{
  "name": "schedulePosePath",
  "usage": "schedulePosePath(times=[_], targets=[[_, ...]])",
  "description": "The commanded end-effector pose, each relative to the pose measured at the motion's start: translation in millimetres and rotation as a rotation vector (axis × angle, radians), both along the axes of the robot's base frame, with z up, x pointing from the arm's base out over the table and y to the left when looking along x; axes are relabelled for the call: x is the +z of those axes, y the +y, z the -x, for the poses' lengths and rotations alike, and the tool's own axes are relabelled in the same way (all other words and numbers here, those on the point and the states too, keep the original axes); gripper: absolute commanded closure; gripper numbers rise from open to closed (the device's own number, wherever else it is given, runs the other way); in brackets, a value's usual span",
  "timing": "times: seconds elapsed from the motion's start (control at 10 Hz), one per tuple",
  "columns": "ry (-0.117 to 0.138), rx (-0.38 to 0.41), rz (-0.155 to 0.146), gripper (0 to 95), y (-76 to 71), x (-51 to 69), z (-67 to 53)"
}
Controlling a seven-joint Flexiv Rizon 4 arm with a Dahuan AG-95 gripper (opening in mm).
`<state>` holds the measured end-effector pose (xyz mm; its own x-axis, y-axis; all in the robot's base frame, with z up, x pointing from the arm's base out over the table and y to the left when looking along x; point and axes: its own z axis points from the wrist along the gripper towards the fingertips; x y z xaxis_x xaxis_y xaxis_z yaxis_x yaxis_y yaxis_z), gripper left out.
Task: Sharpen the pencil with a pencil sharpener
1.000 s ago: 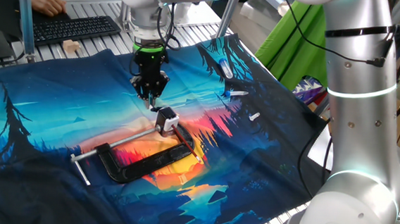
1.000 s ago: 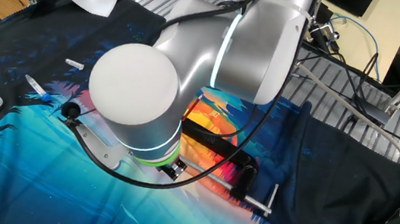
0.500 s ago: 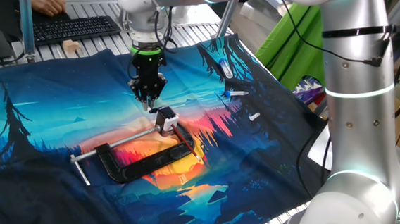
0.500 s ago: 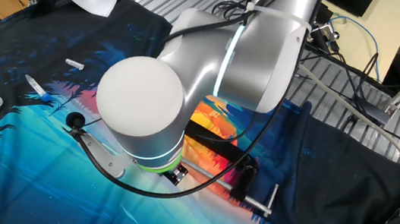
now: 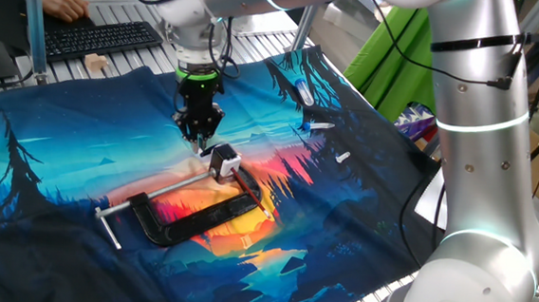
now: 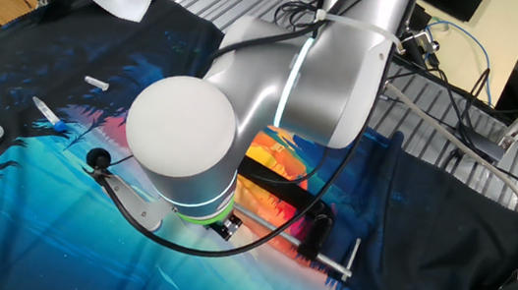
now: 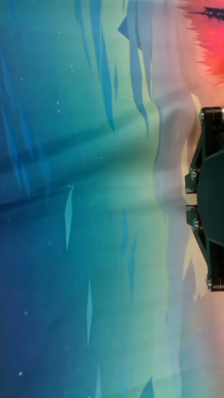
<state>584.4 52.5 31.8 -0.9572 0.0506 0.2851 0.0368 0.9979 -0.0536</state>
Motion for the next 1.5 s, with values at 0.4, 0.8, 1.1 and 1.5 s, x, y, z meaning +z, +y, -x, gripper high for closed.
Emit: schedulePosePath(times=[0.4,0.8,1.1,1.5], targets=[[-0.007,0.022,-0.002,95.0,-9.3,-7.2,-3.8],[-0.011,0.043,0.006,95.0,-13.7,-11.8,-4.3],[-0.012,0.057,0.001,95.0,-19.5,-15.6,-6.9],[-0.017,0.077,-0.005,95.0,-32.7,-24.7,-10.8]])
